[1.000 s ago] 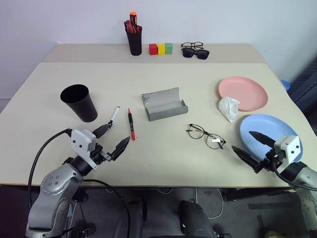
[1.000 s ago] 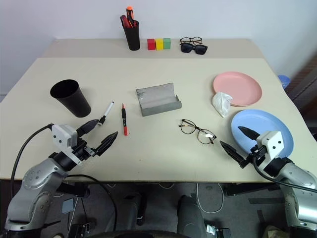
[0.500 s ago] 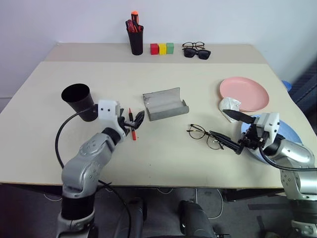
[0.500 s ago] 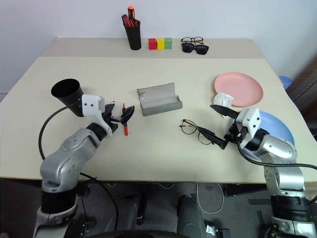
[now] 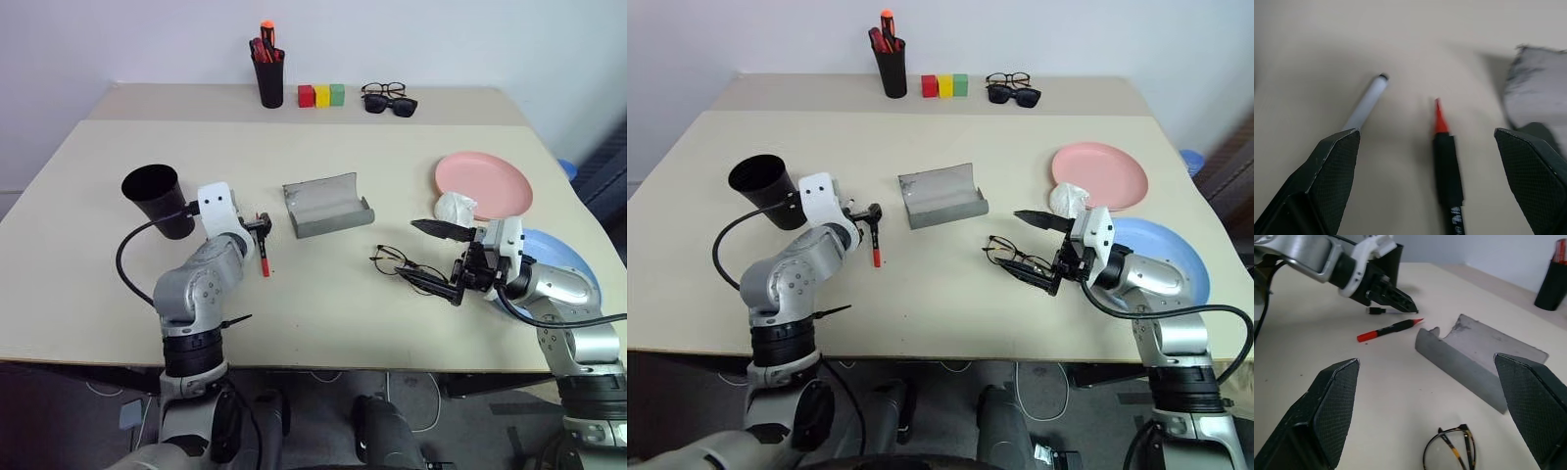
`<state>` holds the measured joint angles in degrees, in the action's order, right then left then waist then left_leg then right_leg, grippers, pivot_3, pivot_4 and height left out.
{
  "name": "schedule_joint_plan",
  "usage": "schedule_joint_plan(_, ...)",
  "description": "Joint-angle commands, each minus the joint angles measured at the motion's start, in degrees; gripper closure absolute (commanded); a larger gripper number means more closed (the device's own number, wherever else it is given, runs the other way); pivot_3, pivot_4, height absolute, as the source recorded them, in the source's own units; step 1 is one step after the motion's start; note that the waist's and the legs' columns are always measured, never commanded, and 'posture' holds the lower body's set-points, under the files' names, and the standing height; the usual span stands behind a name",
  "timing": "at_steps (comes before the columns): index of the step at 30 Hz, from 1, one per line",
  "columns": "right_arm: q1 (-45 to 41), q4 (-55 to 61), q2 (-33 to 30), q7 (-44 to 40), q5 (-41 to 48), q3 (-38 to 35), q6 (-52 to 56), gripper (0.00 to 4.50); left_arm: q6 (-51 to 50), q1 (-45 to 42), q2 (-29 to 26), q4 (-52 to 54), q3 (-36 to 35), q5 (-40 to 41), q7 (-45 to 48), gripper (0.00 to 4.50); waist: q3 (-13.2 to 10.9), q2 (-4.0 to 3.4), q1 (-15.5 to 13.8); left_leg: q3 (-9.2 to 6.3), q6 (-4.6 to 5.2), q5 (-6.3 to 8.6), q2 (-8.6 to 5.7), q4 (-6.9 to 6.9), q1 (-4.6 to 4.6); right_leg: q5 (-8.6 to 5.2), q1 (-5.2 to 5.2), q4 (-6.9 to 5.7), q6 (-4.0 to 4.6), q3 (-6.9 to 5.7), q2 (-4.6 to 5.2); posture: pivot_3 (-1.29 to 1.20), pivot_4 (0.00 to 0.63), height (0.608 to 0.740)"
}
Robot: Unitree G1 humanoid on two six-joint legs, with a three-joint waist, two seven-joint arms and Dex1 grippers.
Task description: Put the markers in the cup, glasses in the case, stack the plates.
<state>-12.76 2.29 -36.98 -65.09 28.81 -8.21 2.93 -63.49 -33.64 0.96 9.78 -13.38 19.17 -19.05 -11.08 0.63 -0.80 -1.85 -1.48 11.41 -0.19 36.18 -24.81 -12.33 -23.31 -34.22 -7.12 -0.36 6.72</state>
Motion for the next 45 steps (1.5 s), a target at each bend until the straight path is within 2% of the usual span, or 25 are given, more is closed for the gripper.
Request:
schedule_joint_plan(1,-0.89,-0.08,-0.16,-0.10,-0.10,-1.12,-1.77,0.03,-1.47,-3.49,1.64,-3.30,0.54,-2.70,-2.35,0.00,0.00,0.01,0.04,0.00,0.00,0.00,0.00,0.01,0.00,0.01,0.01,0.00,-0.01,0.00,0.00,0.00,0.150,0.740)
schedule_joint_plan(10,0.50,-0.59,0.06,0.44,-0.54,-1.81,-4.10,0.03,-2.70,-8.34,4.92,-9.74,-0.58,-4.79,-2.68,0.00,0.00,0.02,-0.02,0.00,-0.02,-0.01,-0.02,0.00,0.00,0.03,0.01,0.00,-0.06,0.00,0.00,0.00,0.150,0.740)
schedule_joint_plan(13,0.87,-0.47,0.13,0.83,-0.47,-1.86,-4.52,0.00,-5.12,-9.69,5.30,-11.11,-2.37,-5.54,-3.69,0.90,0.00,0.02,0.06,0.00,-0.02,-0.01,-0.02,0.00,0.00,0.03,0.01,0.00,-0.07,0.00,0.00,0.00,0.150,0.740)
schedule_joint_plan(20,0.65,-1.31,0.35,1.23,-0.61,-1.43,-5.15,0.00,-7.36,-9.13,5.60,-10.51,-4.23,-7.14,-4.39,4.47,0.03,0.03,0.01,-0.01,-0.02,-0.01,-0.02,0.00,0.02,0.04,0.04,0.00,-0.10,0.00,0.00,0.00,0.150,0.740)
schedule_joint_plan(24,-0.51,-2.55,0.66,1.22,-0.93,-0.76,-5.46,0.00,-8.26,-7.71,4.72,-6.48,-3.49,-6.22,-1.66,4.47,0.03,0.03,0.10,0.00,-0.03,-0.01,-0.03,0.00,0.03,0.05,0.06,0.02,-0.10,0.00,0.01,0.00,0.150,0.740)
schedule_joint_plan(27,-1.48,-3.40,1.00,1.15,-1.28,-0.32,-5.66,0.00,-6.86,-5.05,-0.90,1.83,3.14,-4.05,7.49,4.47,0.02,0.05,0.28,0.00,-0.04,-0.01,-0.02,-0.04,0.06,0.05,0.04,-0.01,-0.09,0.00,0.01,0.00,0.150,0.740)
schedule_joint_plan(30,-2.88,-4.82,1.42,0.91,-1.76,0.13,-5.98,0.00,13.63,-0.97,-12.00,13.25,13.18,-6.67,21.89,4.47,-0.04,0.10,0.64,0.02,-0.20,-0.11,-0.01,-0.16,0.05,0.05,-0.10,-0.10,-0.06,0.02,0.00,0.00,0.150,0.740)
schedule_joint_plan(34,-4.76,-6.63,2.00,0.46,-2.25,0.93,-6.56,0.00,35.67,1.55,-21.96,14.48,16.83,-11.29,32.60,4.47,0.02,0.02,0.38,0.07,-0.29,-0.14,0.01,-0.20,0.10,0.08,-0.05,-0.01,0.02,0.06,0.01,0.00,0.150,0.740)
schedule_joint_plan(37,-6.10,-7.78,2.59,0.00,-2.73,1.29,-6.81,0.00,36.97,-1.05,-22.59,9.21,13.46,-13.48,28.83,4.47,0.02,0.02,0.04,0.09,-0.27,-0.14,0.01,-0.16,0.14,0.09,0.03,0.02,0.05,0.07,0.02,0.00,0.150,0.740)
schedule_joint_plan(41,-7.72,-9.25,3.25,-0.28,-3.27,1.89,-7.23,0.00,49.30,-5.45,-24.20,-6.35,10.22,-22.20,18.74,4.47,0.00,0.06,0.15,0.06,-0.25,-0.15,0.00,-0.12,0.15,0.10,0.04,-0.01,0.02,0.07,0.01,0.00,0.150,0.740)
schedule_joint_plan(45,-8.31,-9.48,3.63,-0.40,-3.53,2.20,-7.20,0.00,58.59,-7.89,-25.11,-19.03,8.19,-26.55,11.46,4.47,-0.01,0.07,0.18,0.08,-0.22,-0.14,0.00,-0.19,0.17,0.19,0.02,-0.03,-0.19,0.07,0.01,0.00,0.150,0.740)
